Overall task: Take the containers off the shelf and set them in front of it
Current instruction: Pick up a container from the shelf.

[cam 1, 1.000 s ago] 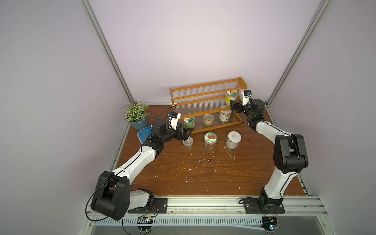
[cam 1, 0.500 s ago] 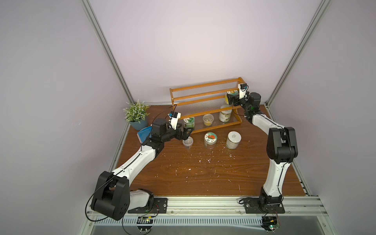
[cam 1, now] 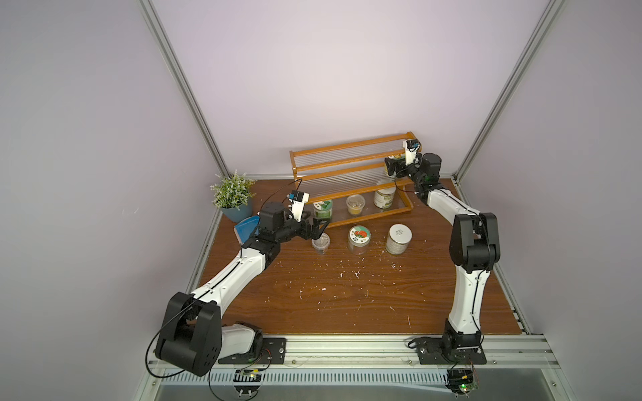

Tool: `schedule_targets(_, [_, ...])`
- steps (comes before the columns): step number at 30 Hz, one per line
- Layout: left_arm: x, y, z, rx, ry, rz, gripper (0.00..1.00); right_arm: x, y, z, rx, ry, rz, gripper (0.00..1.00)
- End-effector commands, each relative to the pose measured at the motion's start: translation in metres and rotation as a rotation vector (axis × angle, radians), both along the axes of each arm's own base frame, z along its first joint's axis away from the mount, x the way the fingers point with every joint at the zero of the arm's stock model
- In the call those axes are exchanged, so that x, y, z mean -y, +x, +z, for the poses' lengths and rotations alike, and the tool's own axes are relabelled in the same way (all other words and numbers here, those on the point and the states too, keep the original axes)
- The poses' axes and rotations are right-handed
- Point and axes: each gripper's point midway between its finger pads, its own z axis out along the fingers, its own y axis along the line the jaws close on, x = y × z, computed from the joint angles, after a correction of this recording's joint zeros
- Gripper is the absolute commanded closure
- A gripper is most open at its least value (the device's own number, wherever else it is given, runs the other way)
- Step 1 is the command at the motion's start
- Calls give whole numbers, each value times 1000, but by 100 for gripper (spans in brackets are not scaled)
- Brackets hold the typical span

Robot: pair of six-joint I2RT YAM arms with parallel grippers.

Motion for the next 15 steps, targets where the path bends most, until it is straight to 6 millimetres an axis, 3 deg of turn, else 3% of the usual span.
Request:
schedule_targets(1, [3,2,11,32,5,-11,0,-4,2,22,49,-4,19,2])
schedule_targets(9, [3,3,10,32,9,-11,0,-10,-11,35,78,-5,43,14])
schedule_targets(15, [3,2,9,32,4,-12,0,-16,-27,50,111,-19,54,17])
